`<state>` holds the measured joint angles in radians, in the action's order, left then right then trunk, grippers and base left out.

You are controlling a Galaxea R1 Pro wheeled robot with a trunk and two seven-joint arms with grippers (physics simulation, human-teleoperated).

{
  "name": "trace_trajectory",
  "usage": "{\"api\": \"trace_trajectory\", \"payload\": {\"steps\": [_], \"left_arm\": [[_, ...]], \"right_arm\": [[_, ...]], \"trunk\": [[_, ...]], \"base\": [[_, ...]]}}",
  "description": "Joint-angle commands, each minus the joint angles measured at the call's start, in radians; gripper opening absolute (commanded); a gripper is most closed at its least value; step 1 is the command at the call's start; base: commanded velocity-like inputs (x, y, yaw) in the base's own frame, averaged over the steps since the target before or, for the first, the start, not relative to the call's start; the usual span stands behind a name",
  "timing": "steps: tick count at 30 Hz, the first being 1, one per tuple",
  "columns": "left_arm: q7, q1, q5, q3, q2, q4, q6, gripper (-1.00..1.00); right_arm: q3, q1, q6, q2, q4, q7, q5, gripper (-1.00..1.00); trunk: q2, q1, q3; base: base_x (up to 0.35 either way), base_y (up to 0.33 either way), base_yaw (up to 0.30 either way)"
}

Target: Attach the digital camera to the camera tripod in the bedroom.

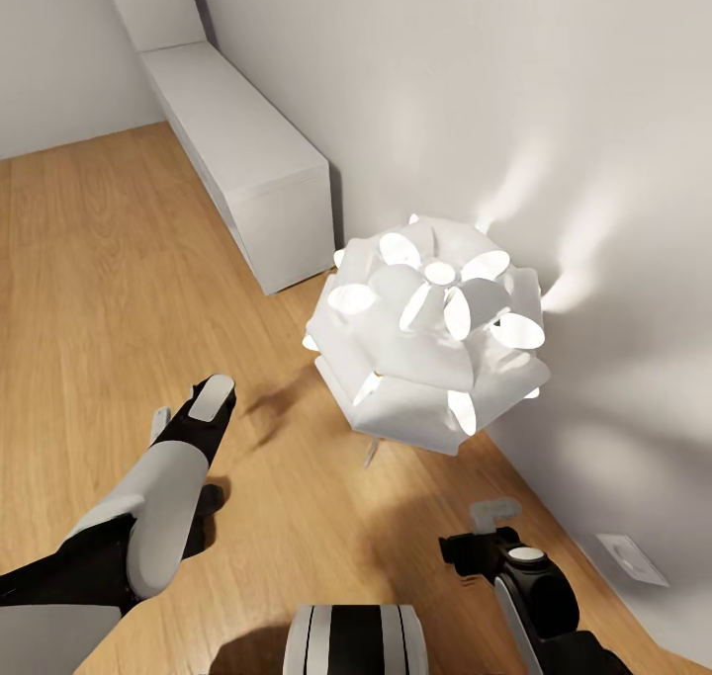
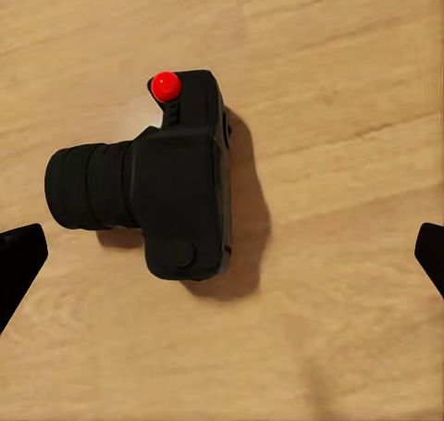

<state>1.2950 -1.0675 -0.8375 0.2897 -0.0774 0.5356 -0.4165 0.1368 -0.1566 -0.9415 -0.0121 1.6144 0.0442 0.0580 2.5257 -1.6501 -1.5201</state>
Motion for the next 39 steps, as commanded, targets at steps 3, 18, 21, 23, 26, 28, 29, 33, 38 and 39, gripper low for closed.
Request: {"api": "trace_trajectory", "payload": {"steps": [3, 18, 21, 23, 26, 28, 29, 33, 38, 39], "left_arm": [[-0.002, 0.0, -0.001, 0.003, -0.001, 0.001, -0.005, 1.0], [-0.007, 0.0, 0.0, -0.004, -0.005, 0.001, -0.005, 1.0], [-0.008, 0.0, -0.001, -0.005, -0.003, 0.001, -0.005, 1.0], [-0.008, 0.0, -0.001, -0.005, -0.003, 0.001, -0.005, 1.0], [-0.008, 0.0, 0.0, -0.005, -0.002, 0.001, -0.005, 1.0], [-0.008, 0.0, 0.0, -0.006, -0.002, 0.001, -0.005, 1.0], [-0.008, 0.0, 0.0, -0.006, -0.002, 0.001, -0.005, 1.0], [-0.008, 0.0, 0.0, -0.006, -0.001, 0.001, -0.005, 1.0], [-0.008, 0.0, -0.001, -0.005, 0.001, 0.001, -0.005, 1.0], [-0.008, 0.0, -0.001, -0.005, 0.001, 0.001, -0.005, 1.0]], "right_arm": [[0.0, -0.029, -0.017, 0.0, 0.001, 0.001, 0.005, 1.0], [-0.004, -0.104, -0.106, 0.0, 0.001, 0.0, 0.004, 1.0], [-0.001, -0.105, -0.106, 0.0, 0.001, 0.001, 0.004, 1.0], [0.0, -0.105, -0.106, 0.0, 0.001, 0.001, 0.004, 1.0], [0.001, -0.104, -0.106, 0.0, 0.001, 0.001, 0.004, 1.0], [0.002, -0.104, -0.106, 0.0, 0.001, 0.002, 0.003, 1.0], [0.002, -0.104, -0.106, 0.0, 0.001, 0.002, 0.003, 1.0], [0.003, -0.103, -0.106, 0.0, 0.001, 0.002, 0.003, 1.0], [0.007, -0.102, -0.106, 0.001, 0.001, 0.002, 0.003, 1.0], [0.007, -0.102, -0.106, 0.001, 0.001, 0.002, 0.003, 1.0]], "trunk": [[0.0, 0.0, -0.001], [0.002, -0.003, -0.028], [0.003, -0.004, -0.039], [0.003, -0.005, -0.047], [0.004, -0.007, -0.059], [0.004, -0.007, -0.066], [0.004, -0.008, -0.07], [0.005, -0.01, -0.086], [0.007, -0.012, -0.105], [0.007, -0.012, -0.109]], "base": [[0.0, 0.0, 0.0], [0.0, 0.0, 0.0], [0.0, 0.0, 0.0], [0.0, 0.0, 0.0], [0.0, 0.0, 0.0], [0.0, 0.0, 0.0], [0.0, 0.0, 0.0], [0.0, 0.0, 0.0], [0.0, 0.0, 0.0], [0.0, 0.0, 0.0]]}}
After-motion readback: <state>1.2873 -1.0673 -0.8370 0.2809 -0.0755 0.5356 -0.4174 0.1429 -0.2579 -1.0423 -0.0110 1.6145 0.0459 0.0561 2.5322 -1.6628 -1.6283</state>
